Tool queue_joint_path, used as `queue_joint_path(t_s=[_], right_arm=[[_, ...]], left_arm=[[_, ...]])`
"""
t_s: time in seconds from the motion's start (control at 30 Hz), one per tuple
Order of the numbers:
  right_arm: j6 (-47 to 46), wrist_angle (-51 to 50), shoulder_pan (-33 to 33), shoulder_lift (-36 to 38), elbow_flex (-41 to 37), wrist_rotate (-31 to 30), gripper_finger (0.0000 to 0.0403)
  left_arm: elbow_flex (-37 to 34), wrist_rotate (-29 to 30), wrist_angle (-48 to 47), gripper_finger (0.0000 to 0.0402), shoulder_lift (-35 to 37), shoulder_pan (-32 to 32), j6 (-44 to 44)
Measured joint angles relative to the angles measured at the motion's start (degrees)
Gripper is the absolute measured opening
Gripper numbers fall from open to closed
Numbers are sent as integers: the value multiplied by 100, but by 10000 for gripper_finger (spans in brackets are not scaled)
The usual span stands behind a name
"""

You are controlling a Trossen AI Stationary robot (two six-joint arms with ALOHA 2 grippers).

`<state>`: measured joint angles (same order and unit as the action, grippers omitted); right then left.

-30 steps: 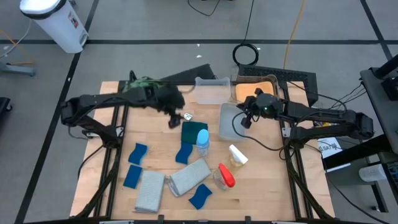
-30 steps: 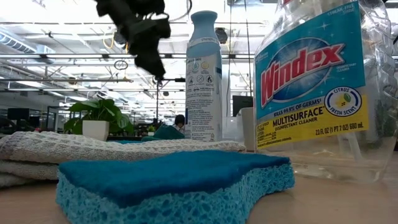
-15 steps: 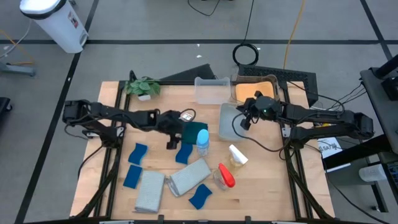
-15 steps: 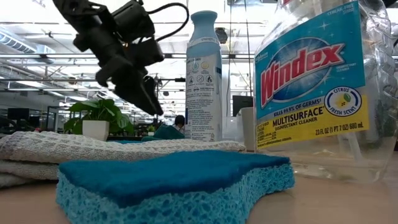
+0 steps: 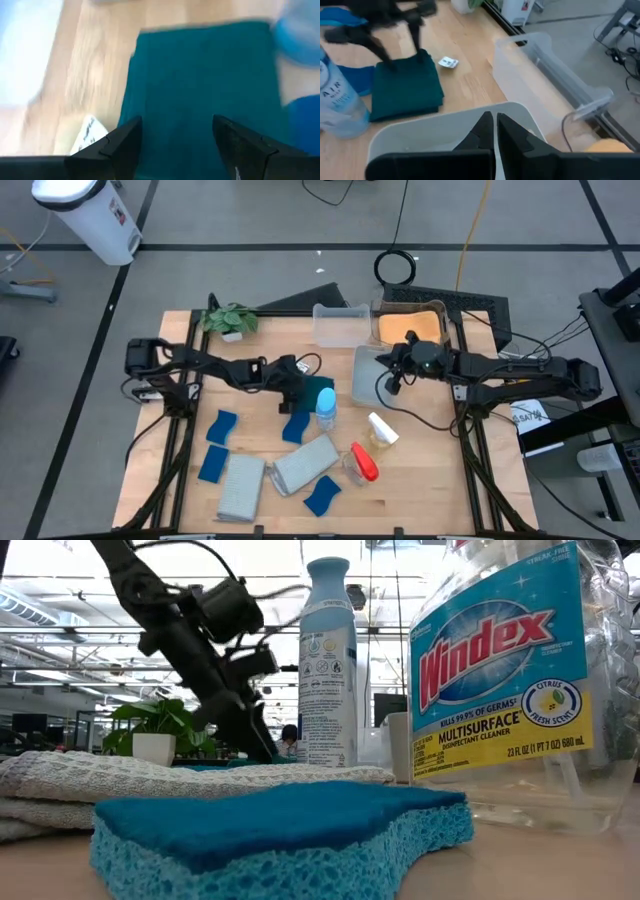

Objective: Pick & Place Kitchen Items
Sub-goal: Put the green towel into the transparent bin

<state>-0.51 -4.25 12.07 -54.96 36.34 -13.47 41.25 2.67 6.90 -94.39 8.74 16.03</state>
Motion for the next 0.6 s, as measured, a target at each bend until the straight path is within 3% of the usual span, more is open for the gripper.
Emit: queue_joint_path(t_s=[0.17,0.43,0.6], right_arm=[[68,-11,-37,0,0,-1,0],[120,-29,-35,0,-2,-3,0],[122,-31,-35,0,-2,-2,0]], left_arm=[[7,44,101,246,-360,258,-540],[24,2318,-1040,246,-331,605,-2025],[10,2345,-1729,246,14,717,-2247]])
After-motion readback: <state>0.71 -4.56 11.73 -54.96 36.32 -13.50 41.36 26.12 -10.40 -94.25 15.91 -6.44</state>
